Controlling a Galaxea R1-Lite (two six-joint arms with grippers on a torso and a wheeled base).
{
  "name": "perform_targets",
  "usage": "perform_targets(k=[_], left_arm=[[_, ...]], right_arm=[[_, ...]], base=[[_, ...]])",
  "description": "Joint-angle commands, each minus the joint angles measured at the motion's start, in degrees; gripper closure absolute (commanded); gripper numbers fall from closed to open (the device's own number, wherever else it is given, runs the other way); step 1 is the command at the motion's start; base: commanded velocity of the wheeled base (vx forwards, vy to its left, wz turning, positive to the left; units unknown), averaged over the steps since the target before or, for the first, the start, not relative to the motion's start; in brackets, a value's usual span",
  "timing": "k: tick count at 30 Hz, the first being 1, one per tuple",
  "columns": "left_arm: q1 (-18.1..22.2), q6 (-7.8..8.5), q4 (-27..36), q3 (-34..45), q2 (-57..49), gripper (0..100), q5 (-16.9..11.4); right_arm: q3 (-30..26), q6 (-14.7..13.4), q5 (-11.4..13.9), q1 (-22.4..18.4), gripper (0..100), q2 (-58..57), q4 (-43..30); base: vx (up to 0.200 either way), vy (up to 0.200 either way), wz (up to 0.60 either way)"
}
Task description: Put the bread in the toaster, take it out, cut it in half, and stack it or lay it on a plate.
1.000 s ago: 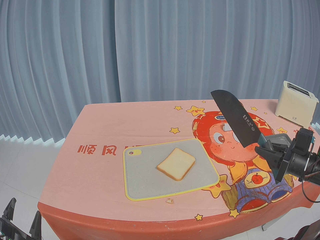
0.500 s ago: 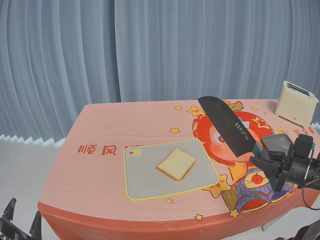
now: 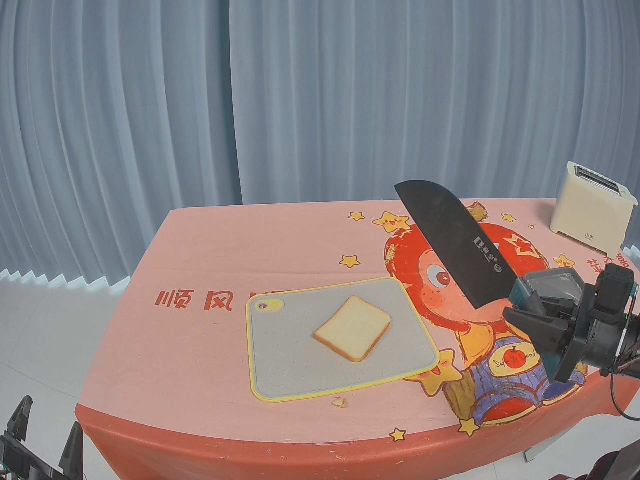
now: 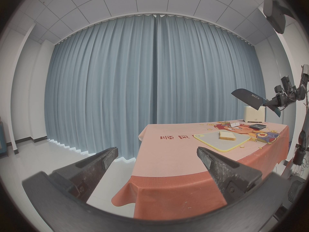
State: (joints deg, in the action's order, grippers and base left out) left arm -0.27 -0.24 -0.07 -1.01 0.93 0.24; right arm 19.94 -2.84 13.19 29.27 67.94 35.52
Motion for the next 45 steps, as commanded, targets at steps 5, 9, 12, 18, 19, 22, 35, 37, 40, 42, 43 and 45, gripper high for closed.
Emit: perform_targets(k=[5, 9, 12, 18, 19, 22, 35, 37, 40, 42, 43, 45], left_arm=[[0.0, -0.02, 0.0, 1.0, -0.1, 0, 0.0], [0.0, -0.11, 0.0, 1.0, -0.1, 0, 0.0], [0.0, -0.02, 0.0, 1.0, -0.1, 0, 0.0], [0.0, -0.02, 0.0, 1.0, -0.1, 0, 0.0], [0.0, -0.02, 0.0, 1.0, -0.1, 0, 0.1], [0.0, -0.02, 0.0, 1.0, -0.1, 0, 0.0], [0.0, -0.02, 0.0, 1.0, -0.1, 0, 0.0], [0.0, -0.02, 0.0, 1.0, -0.1, 0, 0.0], [0.0, -0.02, 0.0, 1.0, -0.1, 0, 0.0], [0.0, -0.02, 0.0, 1.0, -0.1, 0, 0.0], [0.0, -0.02, 0.0, 1.0, -0.1, 0, 0.0], [0.0, -0.02, 0.0, 1.0, -0.1, 0, 0.0]], right_arm=[[0.4, 0.1, -0.1, 0.5, 100, 0.3, 0.1], [0.4, -0.1, -0.4, 1.9, 100, 0.3, 0.1], [0.6, 0.0, -0.4, 2.2, 100, 0.4, 0.1], [1.8, 0.1, 0.3, 2.6, 100, 1.7, 0.1], [1.8, 0.1, 0.3, 2.6, 100, 1.7, 0.1], [2.1, -0.9, 1.0, 2.5, 100, 1.0, 0.0], [4.0, -1.3, 1.3, -1.8, 100, 6.5, 0.2], [4.1, -1.3, 1.7, -2.0, 100, 6.4, 0.2], [4.5, -1.3, 4.4, -2.0, 100, 5.9, 0.2], [5.0, -1.2, 4.6, -2.0, 100, 5.0, 0.1], [5.1, -1.2, 4.7, -2.0, 100, 4.8, 0.1], [4.8, -1.2, 4.7, -2.0, 100, 3.9, -0.4]], base=[[0.0, 0.0, 0.0], [0.0, 0.0, 0.0], [0.0, 0.0, 0.0], [0.0, 0.0, 0.0], [0.0, 0.0, 0.0], [0.0, 0.0, 0.0], [0.0, 0.0, 0.0], [0.0, 0.0, 0.0], [0.0, 0.0, 0.0], [0.0, 0.0, 0.0], [0.0, 0.0, 0.0], [0.0, 0.0, 0.0]])
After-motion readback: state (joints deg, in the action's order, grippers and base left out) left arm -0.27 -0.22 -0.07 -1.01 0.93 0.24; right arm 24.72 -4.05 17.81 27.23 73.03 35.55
